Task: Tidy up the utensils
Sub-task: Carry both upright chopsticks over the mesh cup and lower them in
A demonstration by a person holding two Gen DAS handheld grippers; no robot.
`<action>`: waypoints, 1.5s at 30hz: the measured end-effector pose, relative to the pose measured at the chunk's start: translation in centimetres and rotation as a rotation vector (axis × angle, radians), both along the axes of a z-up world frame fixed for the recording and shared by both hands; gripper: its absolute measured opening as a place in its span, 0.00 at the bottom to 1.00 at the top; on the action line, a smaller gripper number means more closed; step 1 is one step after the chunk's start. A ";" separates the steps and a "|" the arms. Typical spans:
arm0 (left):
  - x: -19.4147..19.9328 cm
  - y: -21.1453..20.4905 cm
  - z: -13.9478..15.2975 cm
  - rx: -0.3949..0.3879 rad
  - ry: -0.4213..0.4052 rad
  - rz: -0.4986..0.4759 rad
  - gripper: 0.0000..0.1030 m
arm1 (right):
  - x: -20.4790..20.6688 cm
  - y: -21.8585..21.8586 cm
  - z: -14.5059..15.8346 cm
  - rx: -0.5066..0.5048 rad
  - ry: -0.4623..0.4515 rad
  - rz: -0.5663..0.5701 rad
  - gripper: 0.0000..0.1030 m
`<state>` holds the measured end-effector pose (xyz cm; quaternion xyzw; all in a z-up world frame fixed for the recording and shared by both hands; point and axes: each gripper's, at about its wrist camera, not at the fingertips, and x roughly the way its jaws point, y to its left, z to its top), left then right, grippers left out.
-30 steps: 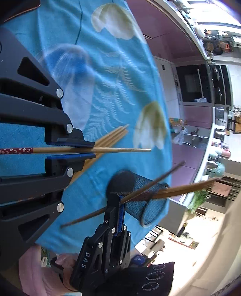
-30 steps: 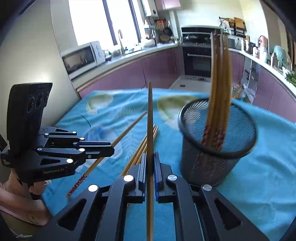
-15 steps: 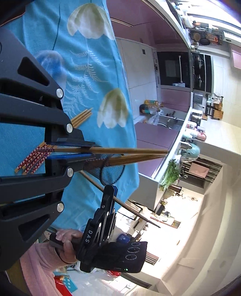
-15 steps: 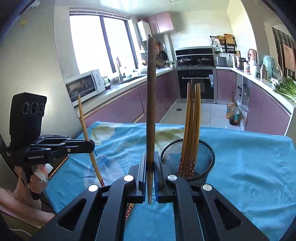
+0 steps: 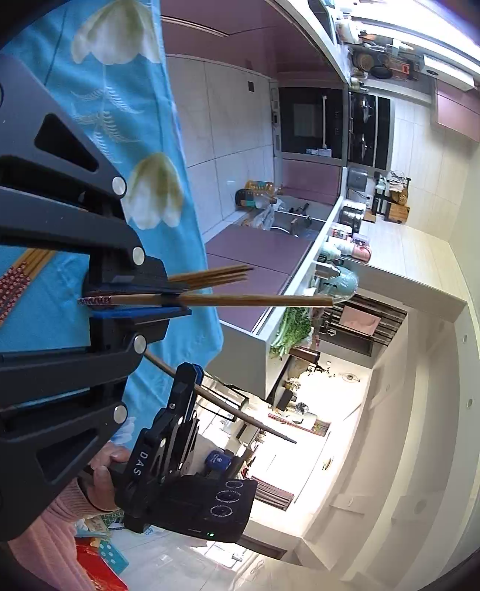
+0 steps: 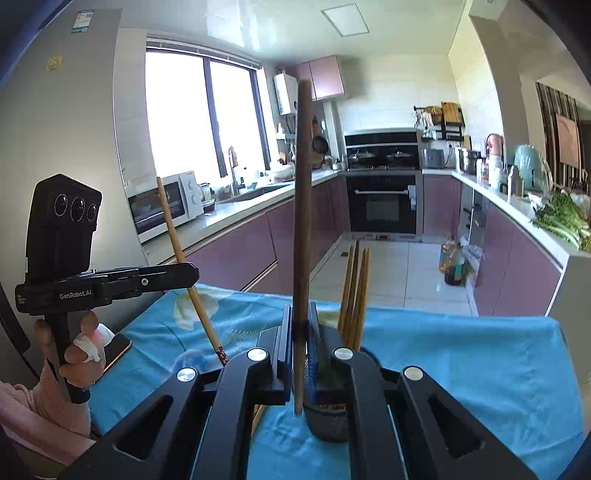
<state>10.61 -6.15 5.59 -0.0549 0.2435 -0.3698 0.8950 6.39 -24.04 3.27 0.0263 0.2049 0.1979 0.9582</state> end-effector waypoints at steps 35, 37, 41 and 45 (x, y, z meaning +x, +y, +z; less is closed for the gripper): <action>7.0 -8.9 -6.1 0.263 0.158 -0.077 0.07 | 7.1 -0.2 -5.8 -0.070 0.256 -0.040 0.06; 7.4 -8.9 -6.1 0.261 0.164 -0.071 0.07 | 7.4 -0.3 -6.1 -0.066 0.263 -0.043 0.06; 8.0 -9.4 -6.3 0.267 0.170 -0.060 0.08 | 8.0 -0.3 -6.6 -0.052 0.279 -0.054 0.06; 8.4 -9.4 -6.6 0.265 0.181 -0.045 0.14 | 8.3 -0.3 -6.8 -0.042 0.284 -0.066 0.07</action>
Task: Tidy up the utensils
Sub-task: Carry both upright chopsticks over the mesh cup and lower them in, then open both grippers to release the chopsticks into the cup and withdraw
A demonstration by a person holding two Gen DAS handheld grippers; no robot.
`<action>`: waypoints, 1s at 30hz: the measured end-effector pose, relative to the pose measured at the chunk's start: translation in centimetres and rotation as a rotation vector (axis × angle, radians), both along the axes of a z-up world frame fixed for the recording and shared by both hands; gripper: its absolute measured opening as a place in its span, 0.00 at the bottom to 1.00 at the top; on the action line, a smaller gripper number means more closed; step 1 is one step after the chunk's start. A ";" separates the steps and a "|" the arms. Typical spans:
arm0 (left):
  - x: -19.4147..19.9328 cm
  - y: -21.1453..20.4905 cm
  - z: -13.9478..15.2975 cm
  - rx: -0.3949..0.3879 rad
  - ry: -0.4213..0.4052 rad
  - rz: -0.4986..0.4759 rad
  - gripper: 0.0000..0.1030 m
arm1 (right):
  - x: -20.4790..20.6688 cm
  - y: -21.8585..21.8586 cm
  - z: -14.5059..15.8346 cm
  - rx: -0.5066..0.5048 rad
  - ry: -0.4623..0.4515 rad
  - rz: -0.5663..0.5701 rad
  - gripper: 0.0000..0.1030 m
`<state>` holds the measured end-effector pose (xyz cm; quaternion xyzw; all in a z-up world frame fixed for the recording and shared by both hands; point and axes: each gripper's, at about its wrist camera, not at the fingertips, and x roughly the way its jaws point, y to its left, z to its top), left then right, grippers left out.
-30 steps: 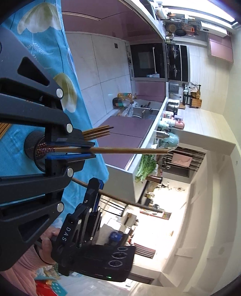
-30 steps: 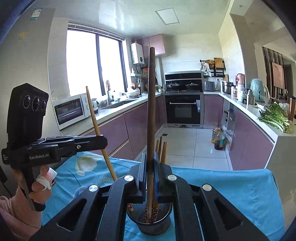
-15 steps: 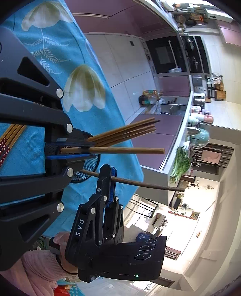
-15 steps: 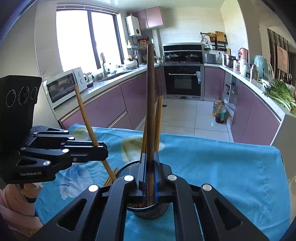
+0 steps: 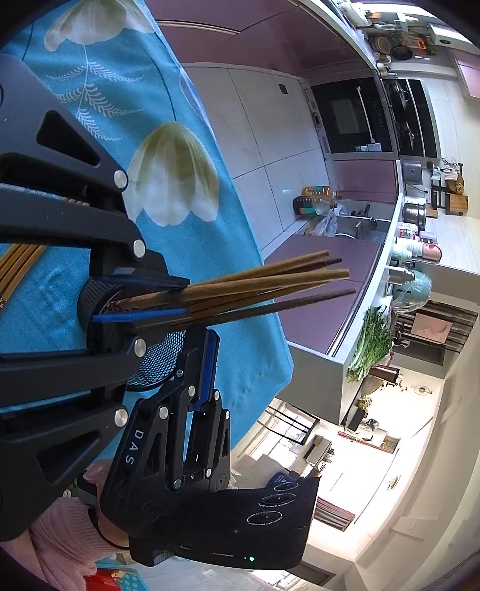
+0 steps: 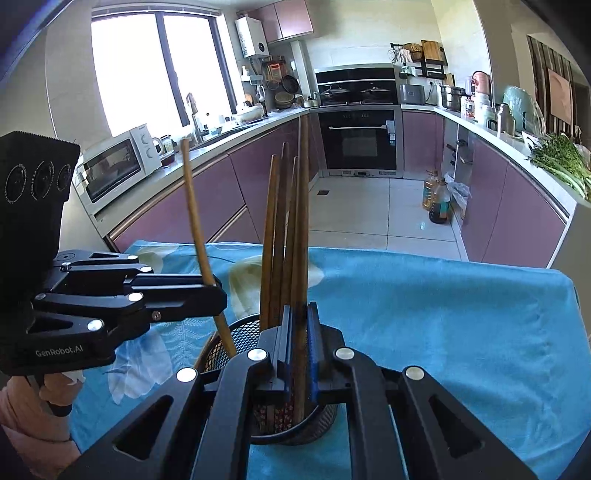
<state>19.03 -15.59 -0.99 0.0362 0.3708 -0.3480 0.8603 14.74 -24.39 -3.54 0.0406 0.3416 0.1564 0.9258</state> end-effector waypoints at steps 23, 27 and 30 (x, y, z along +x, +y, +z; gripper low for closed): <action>-8.0 10.8 -1.1 -0.019 -0.153 0.240 0.49 | -8.5 2.7 1.0 0.048 -0.134 0.169 0.55; -8.5 12.2 -3.7 0.012 -0.097 0.275 0.49 | -8.5 5.2 -1.4 0.012 -0.054 0.217 0.55; -8.7 12.0 -6.1 0.056 -0.062 0.287 0.49 | -8.0 6.4 -3.5 0.015 0.016 0.225 0.55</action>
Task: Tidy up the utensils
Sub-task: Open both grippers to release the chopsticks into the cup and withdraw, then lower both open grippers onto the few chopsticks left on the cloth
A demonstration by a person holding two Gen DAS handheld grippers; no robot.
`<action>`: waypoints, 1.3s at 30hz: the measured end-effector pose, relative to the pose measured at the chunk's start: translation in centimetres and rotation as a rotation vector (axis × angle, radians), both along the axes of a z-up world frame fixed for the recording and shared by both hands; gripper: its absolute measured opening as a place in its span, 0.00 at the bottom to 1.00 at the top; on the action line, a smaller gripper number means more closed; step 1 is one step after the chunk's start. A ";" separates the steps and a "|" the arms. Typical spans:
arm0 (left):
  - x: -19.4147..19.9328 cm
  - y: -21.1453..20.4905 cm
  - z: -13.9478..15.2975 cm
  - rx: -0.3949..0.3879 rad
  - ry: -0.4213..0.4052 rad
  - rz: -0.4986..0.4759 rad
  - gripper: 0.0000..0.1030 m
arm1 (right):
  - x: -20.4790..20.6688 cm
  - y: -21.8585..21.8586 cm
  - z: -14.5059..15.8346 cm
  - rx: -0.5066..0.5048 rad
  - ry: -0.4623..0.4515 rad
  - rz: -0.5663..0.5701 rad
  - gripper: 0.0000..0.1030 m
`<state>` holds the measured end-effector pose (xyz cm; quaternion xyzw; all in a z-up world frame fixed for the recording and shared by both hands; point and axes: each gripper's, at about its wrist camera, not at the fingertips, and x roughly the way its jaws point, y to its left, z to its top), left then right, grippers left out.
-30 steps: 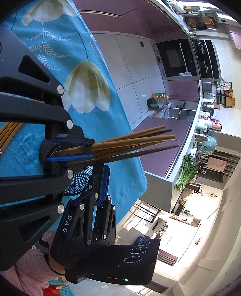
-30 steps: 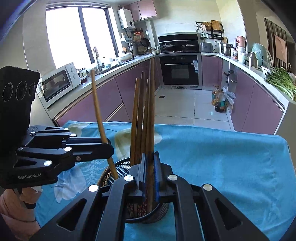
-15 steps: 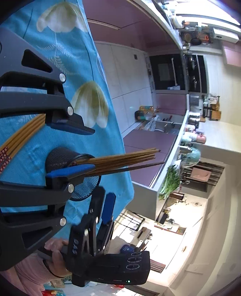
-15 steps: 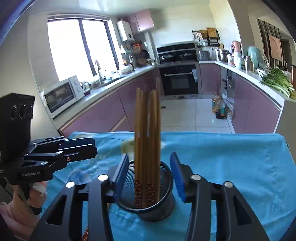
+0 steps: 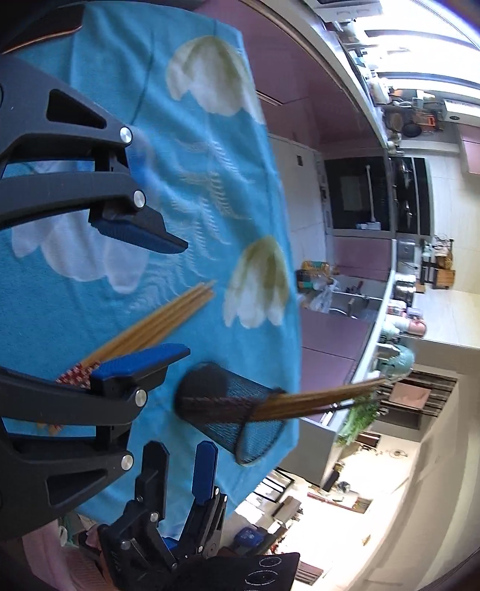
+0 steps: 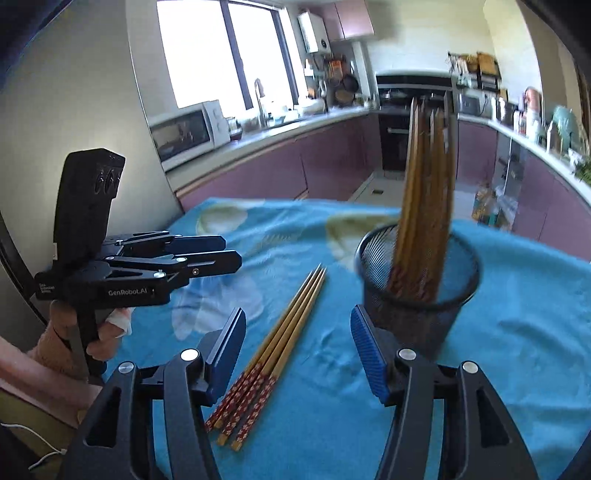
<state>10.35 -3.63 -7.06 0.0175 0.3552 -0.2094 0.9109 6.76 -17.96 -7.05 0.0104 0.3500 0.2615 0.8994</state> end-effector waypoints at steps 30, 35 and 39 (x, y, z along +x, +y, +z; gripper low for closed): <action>1.1 -3.2 -6.4 0.071 0.166 -0.058 0.49 | 0.7 0.6 -4.9 -0.046 0.151 -0.055 0.38; 1.3 -3.5 -6.5 0.084 0.166 -0.062 0.48 | 0.9 0.8 -5.0 -0.046 0.152 -0.051 0.38; 1.3 -3.5 -6.6 0.095 0.166 -0.060 0.41 | 1.0 1.0 -4.9 -0.049 0.148 -0.044 0.38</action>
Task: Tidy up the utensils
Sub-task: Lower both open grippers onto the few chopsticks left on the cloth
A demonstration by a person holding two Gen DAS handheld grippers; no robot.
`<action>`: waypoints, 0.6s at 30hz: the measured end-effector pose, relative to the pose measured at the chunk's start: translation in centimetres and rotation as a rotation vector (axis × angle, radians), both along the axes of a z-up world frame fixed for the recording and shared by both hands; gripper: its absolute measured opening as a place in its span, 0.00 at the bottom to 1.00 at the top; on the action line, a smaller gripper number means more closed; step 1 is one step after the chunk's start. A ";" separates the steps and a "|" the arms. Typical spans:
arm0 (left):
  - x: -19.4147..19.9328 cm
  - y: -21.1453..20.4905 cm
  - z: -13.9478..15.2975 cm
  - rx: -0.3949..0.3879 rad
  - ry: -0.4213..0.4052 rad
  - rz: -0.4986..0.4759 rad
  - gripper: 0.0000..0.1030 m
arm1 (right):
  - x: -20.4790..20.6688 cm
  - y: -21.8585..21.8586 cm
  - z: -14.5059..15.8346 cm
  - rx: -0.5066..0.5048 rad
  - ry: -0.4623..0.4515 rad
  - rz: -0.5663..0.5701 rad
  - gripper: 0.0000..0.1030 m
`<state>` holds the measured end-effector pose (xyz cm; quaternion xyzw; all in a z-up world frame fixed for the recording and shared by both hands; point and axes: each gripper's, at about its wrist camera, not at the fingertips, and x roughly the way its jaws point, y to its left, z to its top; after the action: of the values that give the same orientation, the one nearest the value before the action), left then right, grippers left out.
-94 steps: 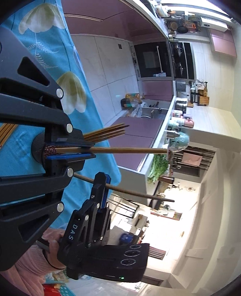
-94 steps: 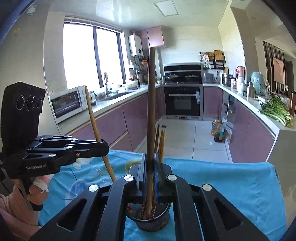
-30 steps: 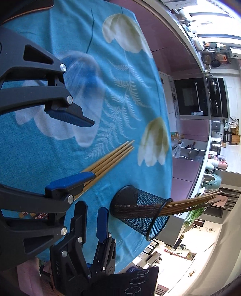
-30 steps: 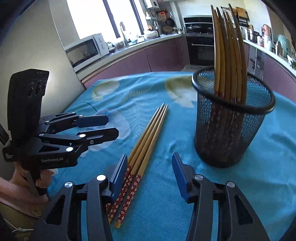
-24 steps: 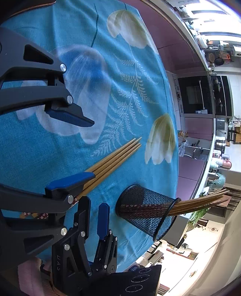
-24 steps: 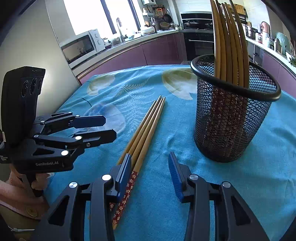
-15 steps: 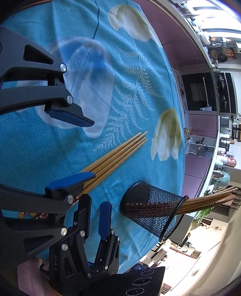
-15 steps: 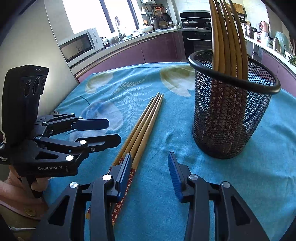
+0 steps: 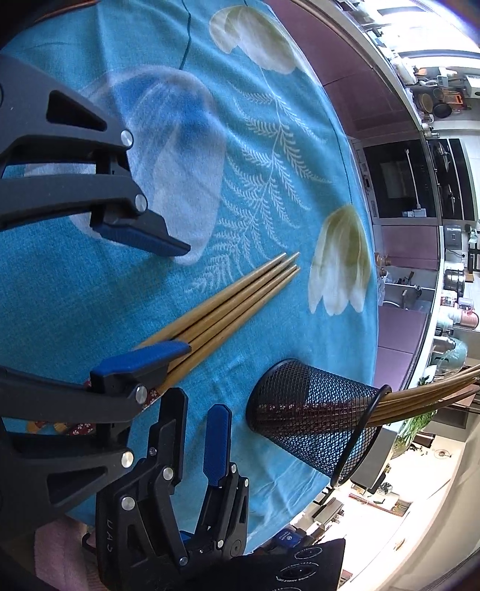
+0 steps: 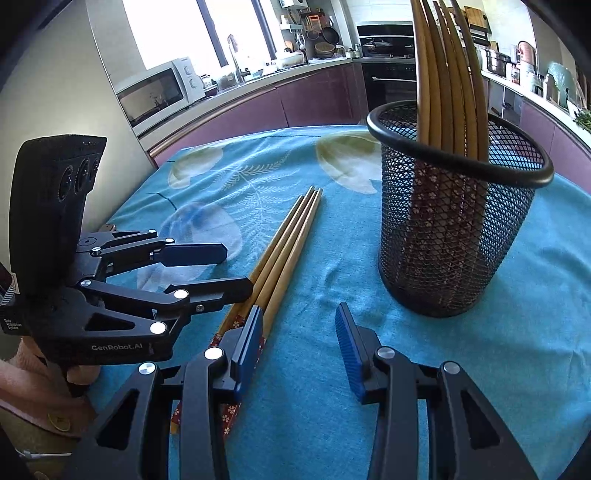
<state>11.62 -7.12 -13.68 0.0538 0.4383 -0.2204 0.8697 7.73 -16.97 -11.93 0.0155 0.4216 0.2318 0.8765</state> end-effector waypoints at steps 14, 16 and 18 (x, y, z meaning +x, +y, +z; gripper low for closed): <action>0.2 0.5 -0.2 -0.001 0.011 -0.008 0.20 | 0.9 1.6 -0.2 -0.050 -0.003 0.007 0.31; 0.2 0.6 -0.2 -0.007 0.014 -0.007 0.20 | 0.9 1.8 -0.2 -0.067 -0.007 0.005 0.28; 0.3 0.7 -0.2 -0.013 0.019 -0.006 0.20 | 1.0 1.8 -0.3 -0.073 -0.003 0.001 0.26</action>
<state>11.87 -6.39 -13.92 0.0473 0.4449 -0.2264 0.8652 8.70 -15.15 -12.18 -0.0172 0.4286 0.2167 0.8769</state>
